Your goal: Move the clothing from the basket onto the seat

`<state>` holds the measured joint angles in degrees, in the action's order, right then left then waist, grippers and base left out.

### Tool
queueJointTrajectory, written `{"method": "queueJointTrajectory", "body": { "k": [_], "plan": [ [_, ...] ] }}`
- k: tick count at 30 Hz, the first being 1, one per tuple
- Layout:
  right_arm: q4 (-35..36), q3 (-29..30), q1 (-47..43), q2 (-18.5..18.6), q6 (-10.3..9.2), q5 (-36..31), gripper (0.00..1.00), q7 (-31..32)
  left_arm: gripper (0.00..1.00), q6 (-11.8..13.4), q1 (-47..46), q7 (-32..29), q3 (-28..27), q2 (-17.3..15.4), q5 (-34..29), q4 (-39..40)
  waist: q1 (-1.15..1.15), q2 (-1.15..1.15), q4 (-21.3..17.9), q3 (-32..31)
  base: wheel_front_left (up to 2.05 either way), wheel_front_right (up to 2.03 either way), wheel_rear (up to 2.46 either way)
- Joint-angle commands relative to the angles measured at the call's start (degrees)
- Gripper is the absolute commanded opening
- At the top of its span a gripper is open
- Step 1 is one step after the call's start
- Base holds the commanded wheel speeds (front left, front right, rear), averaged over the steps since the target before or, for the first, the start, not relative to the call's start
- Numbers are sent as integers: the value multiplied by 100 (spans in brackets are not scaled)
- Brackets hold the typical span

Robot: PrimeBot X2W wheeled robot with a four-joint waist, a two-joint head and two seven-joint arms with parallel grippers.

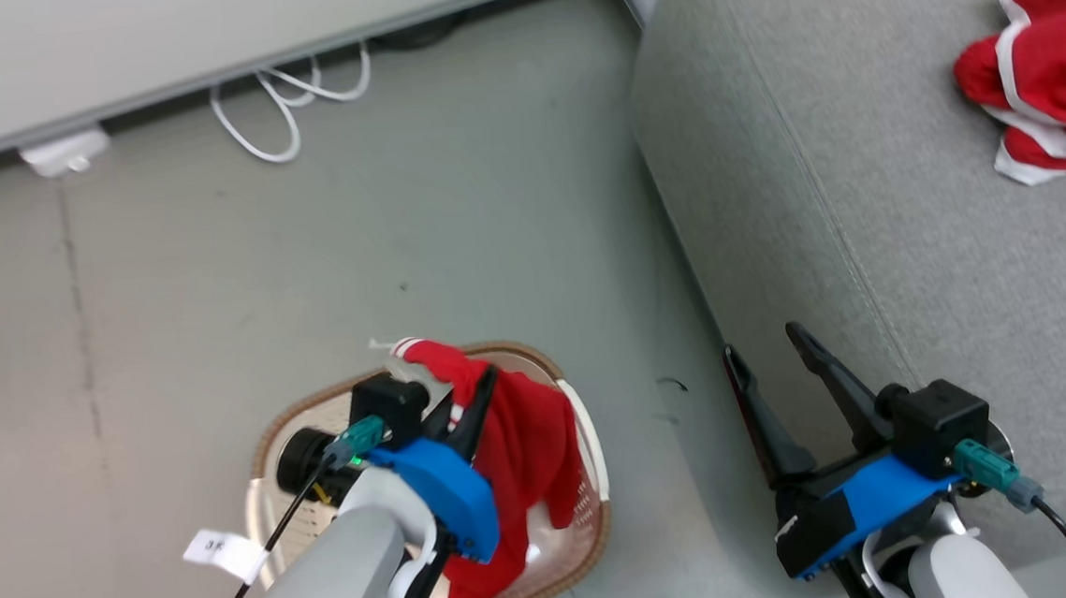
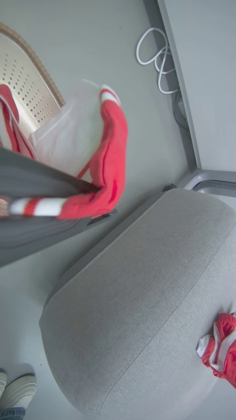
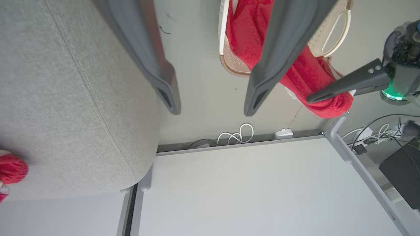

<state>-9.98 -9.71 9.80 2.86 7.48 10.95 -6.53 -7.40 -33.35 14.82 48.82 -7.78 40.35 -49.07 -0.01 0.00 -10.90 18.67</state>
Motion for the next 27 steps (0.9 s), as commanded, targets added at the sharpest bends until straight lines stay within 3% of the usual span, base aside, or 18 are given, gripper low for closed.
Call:
{"method": "queueJointTrajectory", "body": {
  "k": [1,16,27],
  "plan": [
    [48,14,-104,6,3,-36,100,43,0,-12,-158,36,43,-5,27,106,1,0,298,-347,0,0,0],
    [283,-19,-513,5,3,-21,100,340,0,-12,-1225,-46,808,11,294,1088,1,0,591,-963,0,0,0],
    [325,-89,-658,5,3,-3,100,477,0,-12,-2007,-47,908,164,382,1183,1,0,670,-1218,0,0,0]
  ]
}}
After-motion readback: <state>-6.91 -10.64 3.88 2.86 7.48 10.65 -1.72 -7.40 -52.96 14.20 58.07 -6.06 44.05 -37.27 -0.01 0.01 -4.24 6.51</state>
